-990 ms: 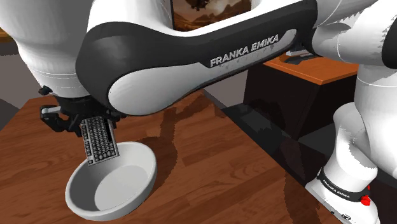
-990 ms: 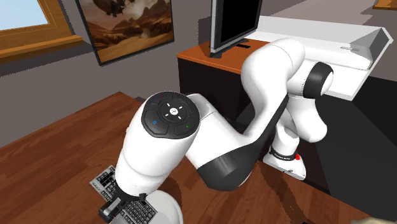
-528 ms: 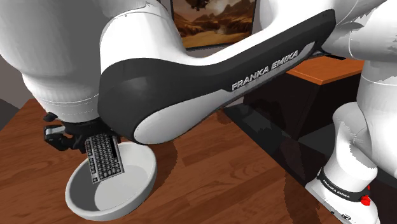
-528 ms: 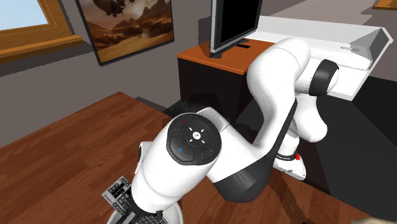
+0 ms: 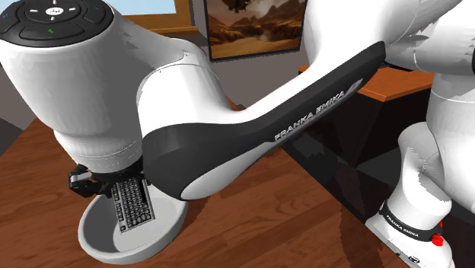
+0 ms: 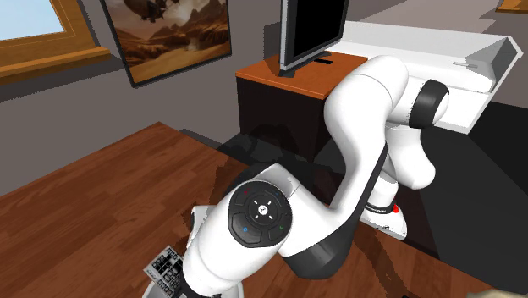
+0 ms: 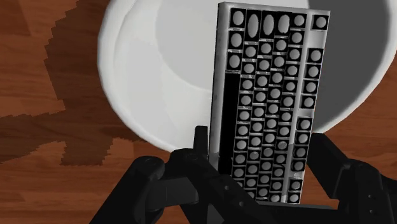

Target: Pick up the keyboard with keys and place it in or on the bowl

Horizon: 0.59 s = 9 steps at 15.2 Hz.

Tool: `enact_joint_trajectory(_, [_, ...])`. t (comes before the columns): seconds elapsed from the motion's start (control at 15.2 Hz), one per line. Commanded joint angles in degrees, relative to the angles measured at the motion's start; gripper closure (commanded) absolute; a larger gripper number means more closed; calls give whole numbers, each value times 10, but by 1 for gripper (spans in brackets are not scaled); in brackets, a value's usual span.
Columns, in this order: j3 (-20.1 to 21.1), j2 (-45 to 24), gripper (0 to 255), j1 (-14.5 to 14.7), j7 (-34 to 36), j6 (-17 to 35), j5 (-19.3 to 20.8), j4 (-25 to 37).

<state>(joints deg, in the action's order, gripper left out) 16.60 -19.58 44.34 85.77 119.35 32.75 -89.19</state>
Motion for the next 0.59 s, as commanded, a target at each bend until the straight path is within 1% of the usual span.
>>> enact_joint_trajectory(0.0, [-1, -3, 255, 0, 4, 7, 3, -4])
enact_joint_trajectory(0.46, [-1, -3, 255, 0, 4, 7, 3, -4])
enact_joint_trajectory(0.53, [-1, -3, 0, 0, 4, 7, 3, -4])
